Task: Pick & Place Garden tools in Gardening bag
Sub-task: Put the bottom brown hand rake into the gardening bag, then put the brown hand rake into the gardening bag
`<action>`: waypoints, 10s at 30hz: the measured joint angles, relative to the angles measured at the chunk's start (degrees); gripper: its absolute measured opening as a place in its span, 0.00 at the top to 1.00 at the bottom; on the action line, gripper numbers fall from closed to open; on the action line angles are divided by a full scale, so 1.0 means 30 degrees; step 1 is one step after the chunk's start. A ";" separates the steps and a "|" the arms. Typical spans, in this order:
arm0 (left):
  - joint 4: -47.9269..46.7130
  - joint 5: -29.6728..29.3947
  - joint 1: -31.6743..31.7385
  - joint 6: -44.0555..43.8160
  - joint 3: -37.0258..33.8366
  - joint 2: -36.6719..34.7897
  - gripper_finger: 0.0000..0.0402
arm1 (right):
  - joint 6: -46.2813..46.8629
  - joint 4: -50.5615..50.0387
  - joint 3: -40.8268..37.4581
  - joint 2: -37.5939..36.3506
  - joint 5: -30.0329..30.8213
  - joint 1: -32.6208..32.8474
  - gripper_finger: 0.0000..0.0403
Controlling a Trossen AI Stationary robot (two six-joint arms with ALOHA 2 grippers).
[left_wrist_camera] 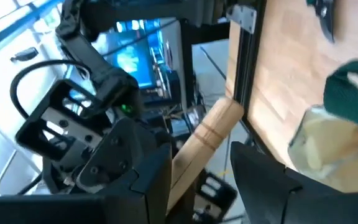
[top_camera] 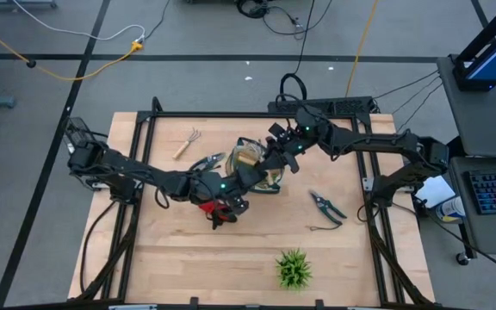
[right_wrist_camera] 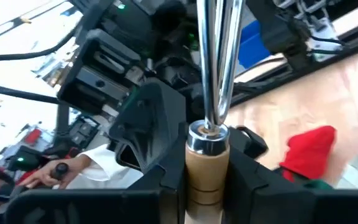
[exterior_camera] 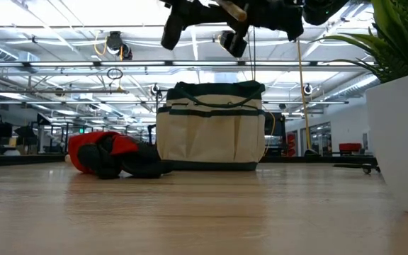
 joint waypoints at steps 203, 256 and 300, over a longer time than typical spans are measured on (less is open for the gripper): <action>-1.5902 -0.2483 0.5021 -3.0533 0.0015 -0.3593 0.99 | -2.1595 -0.8835 -0.0211 0.3248 1.3109 0.2428 0.93; -1.6682 0.0922 1.2343 -3.6360 -0.7740 -0.3643 0.60 | -1.4723 -0.7048 -0.0197 -0.0058 1.6021 0.4287 0.66; -1.2446 0.1692 1.3645 -3.6158 -1.1096 -0.4270 0.84 | -1.4477 -0.6903 -0.0211 -0.0051 1.6014 0.4694 0.68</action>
